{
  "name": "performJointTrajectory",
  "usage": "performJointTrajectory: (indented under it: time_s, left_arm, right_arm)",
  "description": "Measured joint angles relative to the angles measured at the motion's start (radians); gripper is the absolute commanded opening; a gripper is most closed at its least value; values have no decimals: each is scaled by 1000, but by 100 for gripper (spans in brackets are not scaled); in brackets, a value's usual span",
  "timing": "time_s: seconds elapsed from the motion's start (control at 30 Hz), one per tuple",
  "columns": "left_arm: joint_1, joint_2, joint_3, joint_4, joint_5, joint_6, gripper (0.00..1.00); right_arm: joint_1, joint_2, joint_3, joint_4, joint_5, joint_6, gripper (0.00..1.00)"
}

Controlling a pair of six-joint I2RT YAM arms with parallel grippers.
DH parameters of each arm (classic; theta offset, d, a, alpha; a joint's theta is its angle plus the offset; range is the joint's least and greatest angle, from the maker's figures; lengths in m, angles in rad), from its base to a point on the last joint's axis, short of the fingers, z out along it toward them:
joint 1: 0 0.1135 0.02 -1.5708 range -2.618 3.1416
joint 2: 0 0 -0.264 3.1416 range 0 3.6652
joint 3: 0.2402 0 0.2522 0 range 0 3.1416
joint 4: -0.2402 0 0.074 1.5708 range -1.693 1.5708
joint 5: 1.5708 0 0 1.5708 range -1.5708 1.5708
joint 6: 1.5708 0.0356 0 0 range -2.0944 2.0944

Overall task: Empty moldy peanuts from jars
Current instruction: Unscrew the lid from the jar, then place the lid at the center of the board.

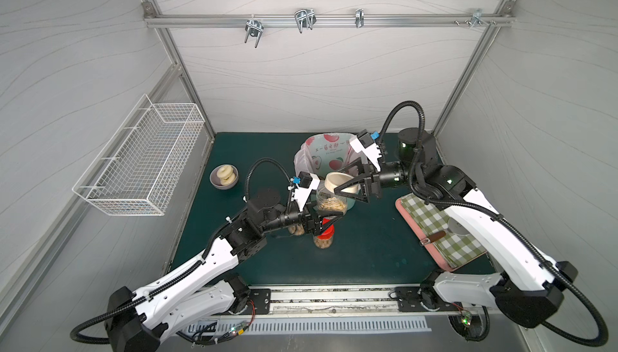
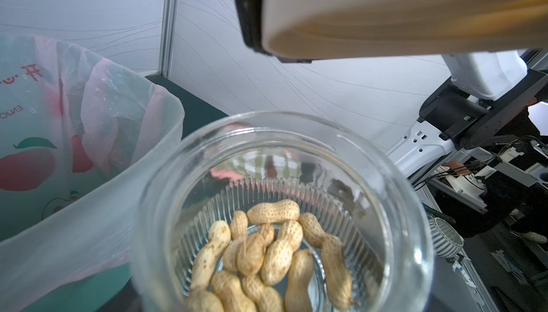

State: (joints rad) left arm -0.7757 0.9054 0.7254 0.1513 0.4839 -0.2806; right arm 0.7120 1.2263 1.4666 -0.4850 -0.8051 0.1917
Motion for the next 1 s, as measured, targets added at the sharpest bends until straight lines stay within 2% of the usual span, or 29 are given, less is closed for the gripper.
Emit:
performJointTrajectory:
  time_s: [0.4,0.6,1.0]
  left_arm:
    - [0,-35,0,-66,-69,24,0]
    - [0,-101,0,-129,-153,56,0]
    - [-15,-208,-27,-252,-341,143,0]
  right_arm:
    - [-34,-131,-118,-9,309,0,55]
    - [-39,-238,-211,-16,467,4,56]
    - [-39,-509,-556,28,768,101,55]
